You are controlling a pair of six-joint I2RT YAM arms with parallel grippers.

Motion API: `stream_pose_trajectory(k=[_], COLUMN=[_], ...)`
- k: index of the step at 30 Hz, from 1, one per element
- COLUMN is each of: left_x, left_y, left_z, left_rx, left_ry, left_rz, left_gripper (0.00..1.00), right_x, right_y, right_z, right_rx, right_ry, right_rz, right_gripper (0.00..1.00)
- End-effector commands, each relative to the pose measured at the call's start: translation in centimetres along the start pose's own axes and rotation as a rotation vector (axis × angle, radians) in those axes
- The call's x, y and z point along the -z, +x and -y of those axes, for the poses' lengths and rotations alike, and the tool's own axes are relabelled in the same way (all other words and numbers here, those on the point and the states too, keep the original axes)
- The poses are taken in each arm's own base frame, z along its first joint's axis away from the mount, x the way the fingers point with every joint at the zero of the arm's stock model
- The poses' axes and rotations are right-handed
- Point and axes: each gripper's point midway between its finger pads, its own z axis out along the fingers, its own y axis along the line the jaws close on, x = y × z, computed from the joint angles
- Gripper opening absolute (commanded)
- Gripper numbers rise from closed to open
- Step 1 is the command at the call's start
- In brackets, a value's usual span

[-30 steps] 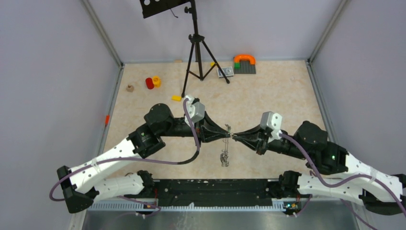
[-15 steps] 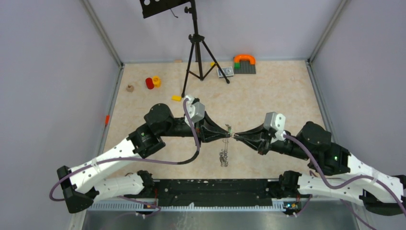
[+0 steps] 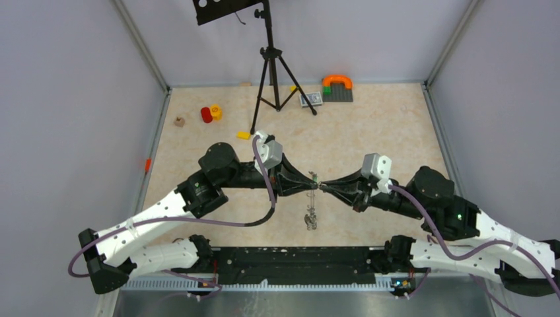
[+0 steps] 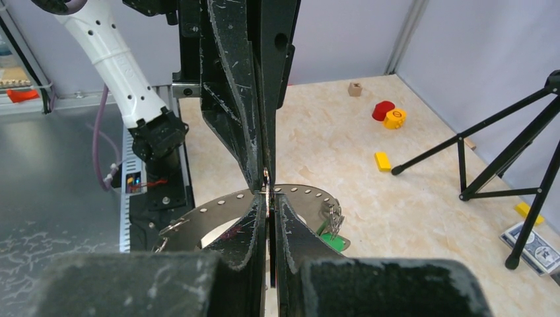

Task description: Remove the keys from the keyring

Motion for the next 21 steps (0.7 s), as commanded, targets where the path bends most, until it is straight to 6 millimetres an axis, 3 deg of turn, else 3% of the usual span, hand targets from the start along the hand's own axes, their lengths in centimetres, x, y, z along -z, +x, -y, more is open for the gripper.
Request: stream_pose_trajectory(k=[1, 12, 21], left_x=[0.3, 0.3, 0.3], left_y=[-2.8, -2.8, -2.7], left_z=[0.7, 0.7, 0.6], left_rx=[-0.071, -0.073, -0.068], left_ry=[0.018, 0.016, 0.017], left_rz=[0.081, 0.081, 0.090], left_gripper=[0.00, 0.00, 0.00], right_x=[0.0, 0.4, 1.6], right_y=[-2.4, -0.3, -2.3], right_z=[0.0, 0.0, 0.5], right_rx=[0.013, -0.001, 0.021], right_ry=[-0.005, 0.004, 0.017], right_rz=[0.069, 0.003, 0.007], right_gripper=[0.00, 0.00, 0.00])
